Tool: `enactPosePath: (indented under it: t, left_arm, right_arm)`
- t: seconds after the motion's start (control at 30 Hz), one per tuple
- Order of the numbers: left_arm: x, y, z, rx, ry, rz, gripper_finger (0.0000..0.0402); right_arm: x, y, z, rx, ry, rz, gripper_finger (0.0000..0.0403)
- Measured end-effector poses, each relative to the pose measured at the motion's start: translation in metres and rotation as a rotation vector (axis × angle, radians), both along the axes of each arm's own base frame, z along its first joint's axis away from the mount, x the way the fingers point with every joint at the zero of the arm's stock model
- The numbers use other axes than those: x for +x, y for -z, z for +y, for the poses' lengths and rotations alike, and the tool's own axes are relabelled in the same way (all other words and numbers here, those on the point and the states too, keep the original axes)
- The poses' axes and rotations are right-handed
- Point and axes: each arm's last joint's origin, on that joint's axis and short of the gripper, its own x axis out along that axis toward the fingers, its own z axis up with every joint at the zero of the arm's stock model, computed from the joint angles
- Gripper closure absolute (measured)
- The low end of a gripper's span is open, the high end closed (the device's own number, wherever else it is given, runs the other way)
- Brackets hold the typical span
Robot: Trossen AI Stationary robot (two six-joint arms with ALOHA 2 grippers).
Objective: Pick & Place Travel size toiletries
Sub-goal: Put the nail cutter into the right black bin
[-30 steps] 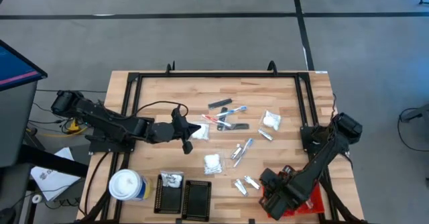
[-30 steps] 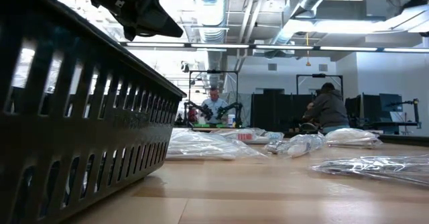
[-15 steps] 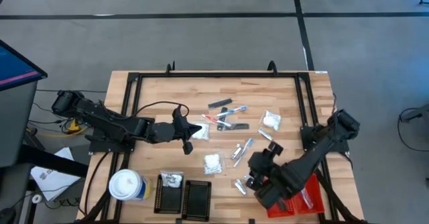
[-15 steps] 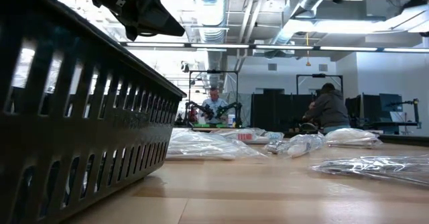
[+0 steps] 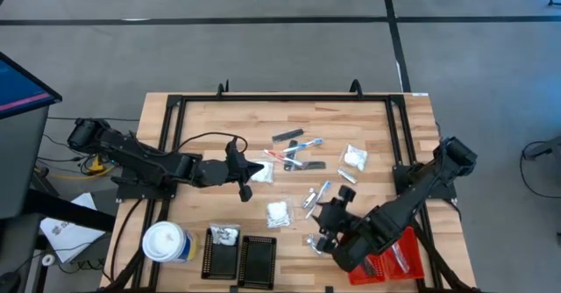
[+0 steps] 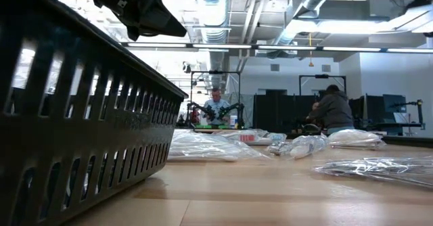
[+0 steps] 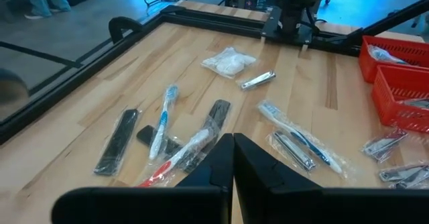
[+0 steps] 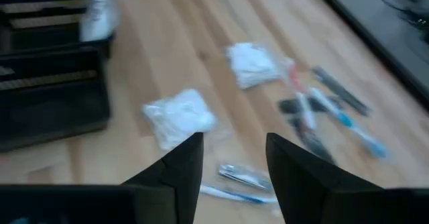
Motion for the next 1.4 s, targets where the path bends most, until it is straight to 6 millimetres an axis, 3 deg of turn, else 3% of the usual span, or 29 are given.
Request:
enactPosePath:
  t: [0.13, 0.47, 0.7, 0.97, 1.13, 1.4]
  left_arm:
    - [0.0, 0.0, 0.0, 0.0, -0.001, 0.001, 0.0401]
    - [0.0, 0.001, 0.0, 0.001, -0.001, 0.003, 0.0401]
    - [-0.001, 0.002, 0.0, 0.002, -0.001, 0.008, 0.0401]
    - [-0.001, 0.002, 0.0, 0.002, -0.001, 0.007, 0.0401]
    - [0.0, 0.002, 0.0, 0.007, 0.001, 0.008, 0.0401]
    - [0.007, 0.012, 0.007, -0.001, -0.001, 0.046, 0.0401]
  right_arm:
    - [0.006, 0.003, 0.004, 0.005, -0.063, -0.025, 0.0269]
    - [0.017, -0.002, -0.008, 0.023, -0.047, -0.05, 0.032]
    - [0.033, 0.022, 0.005, 0.15, -0.271, -0.131, 0.0351]
    - [0.011, 0.024, -0.026, 0.169, -0.231, -0.23, 0.0381]
    - [-0.007, 0.034, -0.041, 0.272, -0.345, -0.419, 0.04]
    - [-0.035, 0.031, -0.058, 0.316, -0.439, -0.686, 0.0393]
